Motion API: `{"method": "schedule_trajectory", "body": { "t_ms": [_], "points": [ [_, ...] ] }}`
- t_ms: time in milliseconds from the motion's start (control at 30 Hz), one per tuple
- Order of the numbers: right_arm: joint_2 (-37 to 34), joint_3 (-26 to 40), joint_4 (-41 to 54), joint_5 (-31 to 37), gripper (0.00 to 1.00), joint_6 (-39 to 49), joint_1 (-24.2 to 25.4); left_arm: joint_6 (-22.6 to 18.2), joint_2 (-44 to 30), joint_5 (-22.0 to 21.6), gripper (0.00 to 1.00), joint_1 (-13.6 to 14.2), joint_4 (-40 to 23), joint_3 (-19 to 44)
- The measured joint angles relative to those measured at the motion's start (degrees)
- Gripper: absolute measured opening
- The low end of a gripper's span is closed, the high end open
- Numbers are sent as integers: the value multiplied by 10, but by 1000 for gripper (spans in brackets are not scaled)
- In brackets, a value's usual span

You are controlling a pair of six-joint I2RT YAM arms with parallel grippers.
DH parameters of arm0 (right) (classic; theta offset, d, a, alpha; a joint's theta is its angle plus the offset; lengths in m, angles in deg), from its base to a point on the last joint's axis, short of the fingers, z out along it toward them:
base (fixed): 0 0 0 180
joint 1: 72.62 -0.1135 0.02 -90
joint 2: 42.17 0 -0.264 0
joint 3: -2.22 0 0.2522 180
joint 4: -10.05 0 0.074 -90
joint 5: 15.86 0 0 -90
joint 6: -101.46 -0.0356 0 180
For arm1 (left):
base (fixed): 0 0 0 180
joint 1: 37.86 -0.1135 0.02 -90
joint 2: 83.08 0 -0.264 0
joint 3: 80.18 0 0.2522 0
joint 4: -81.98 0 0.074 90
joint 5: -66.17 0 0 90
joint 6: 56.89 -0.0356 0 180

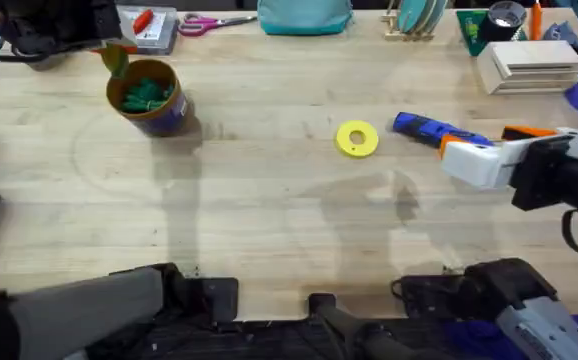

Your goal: Pick up the gripper from the table and insert it into the empty holder that is missing its gripper. Then pick up a screw, insert it into the mounting hole, and use the screwdriver to tighten it. Finally, clean up the table by picking up the vegetable and placing it into the bucket.

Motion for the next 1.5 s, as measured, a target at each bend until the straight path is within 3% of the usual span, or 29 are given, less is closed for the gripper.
{"method": "schedule_trajectory", "body": {
  "t_ms": [433, 467, 633, 667, 867, 1000, 1200, 1500],
  "points": [
    [0, 0, 0, 0, 997, 0, 0, -14, -120, -2, 30, -11, 32, 0],
    [0, 0, 0, 0, 997, 0, 0, -17, -120, -2, 90, -11, 32, 0],
    [0, 0, 0, 0, 997, 0, 0, -17, -118, -2, 872, -11, 28, 0],
    [0, 0, 0, 0, 997, 0, 0, -16, -117, -2, 955, -11, 26, 0],
    [0, 0, 0, 0, 997, 0, 0, -17, -102, -2, 985, -10, 9, 0],
    [0, 0, 0, 0, 997, 0, 0, -17, -51, -1, 985, 1, -16, 0],
    [0, 0, 0, 0, 997, 0, 0, -17, 47, 12, 985, 60, -53, 0],
    [0, 0, 0, 0, 997, 0, 0, -6, 60, 31, 985, 227, -107, 0]
  ]
}}
